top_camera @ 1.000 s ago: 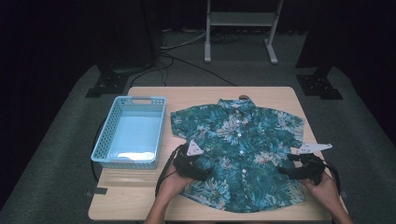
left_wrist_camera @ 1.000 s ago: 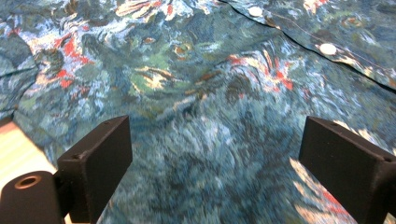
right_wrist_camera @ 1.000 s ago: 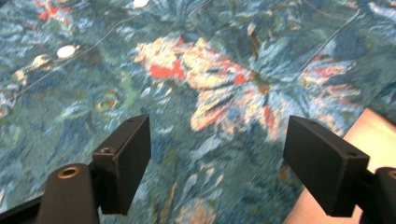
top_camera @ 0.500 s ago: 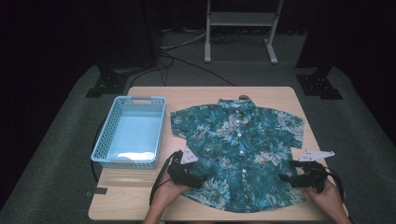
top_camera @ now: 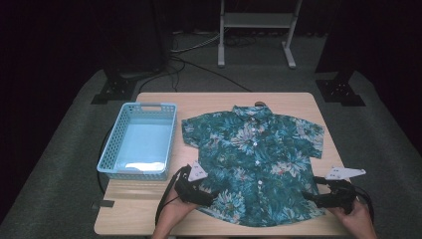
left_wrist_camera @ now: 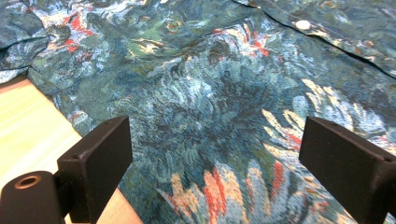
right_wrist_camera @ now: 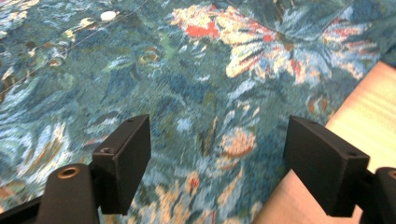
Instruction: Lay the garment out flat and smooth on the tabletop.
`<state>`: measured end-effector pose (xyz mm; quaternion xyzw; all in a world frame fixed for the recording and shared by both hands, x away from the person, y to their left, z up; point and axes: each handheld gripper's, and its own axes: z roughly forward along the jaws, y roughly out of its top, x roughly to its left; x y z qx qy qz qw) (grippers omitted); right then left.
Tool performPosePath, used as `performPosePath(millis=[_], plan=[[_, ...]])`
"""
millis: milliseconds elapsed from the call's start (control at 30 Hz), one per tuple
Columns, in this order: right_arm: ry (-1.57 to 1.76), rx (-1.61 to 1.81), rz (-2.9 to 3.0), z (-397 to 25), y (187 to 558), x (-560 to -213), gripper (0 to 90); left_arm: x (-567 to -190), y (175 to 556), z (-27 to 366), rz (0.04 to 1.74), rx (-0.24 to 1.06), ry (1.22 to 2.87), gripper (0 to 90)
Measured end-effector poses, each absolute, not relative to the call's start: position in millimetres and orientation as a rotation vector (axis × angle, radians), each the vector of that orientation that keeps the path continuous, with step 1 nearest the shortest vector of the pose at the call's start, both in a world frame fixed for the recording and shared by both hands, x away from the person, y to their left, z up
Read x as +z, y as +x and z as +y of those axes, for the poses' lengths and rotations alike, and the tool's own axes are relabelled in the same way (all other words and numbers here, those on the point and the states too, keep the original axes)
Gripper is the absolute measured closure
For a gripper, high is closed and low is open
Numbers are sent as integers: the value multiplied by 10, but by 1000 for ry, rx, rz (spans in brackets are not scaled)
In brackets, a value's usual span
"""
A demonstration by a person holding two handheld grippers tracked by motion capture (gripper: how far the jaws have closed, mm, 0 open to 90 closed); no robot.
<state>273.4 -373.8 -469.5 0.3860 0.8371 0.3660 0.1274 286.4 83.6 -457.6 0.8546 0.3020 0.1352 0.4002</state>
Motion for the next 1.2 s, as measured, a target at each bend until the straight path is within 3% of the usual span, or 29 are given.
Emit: performPosePath(millis=[867, 1200], plan=[[1232, 1234, 2265, -3916, 2046, -4784, 223, -4655, 2252, 1276, 841, 355, 1987, 90], [1223, 1281, 2227, -3954, 1934, -4766, 224, -4688, 2268, 1236, 832, 329, 1961, 90]])
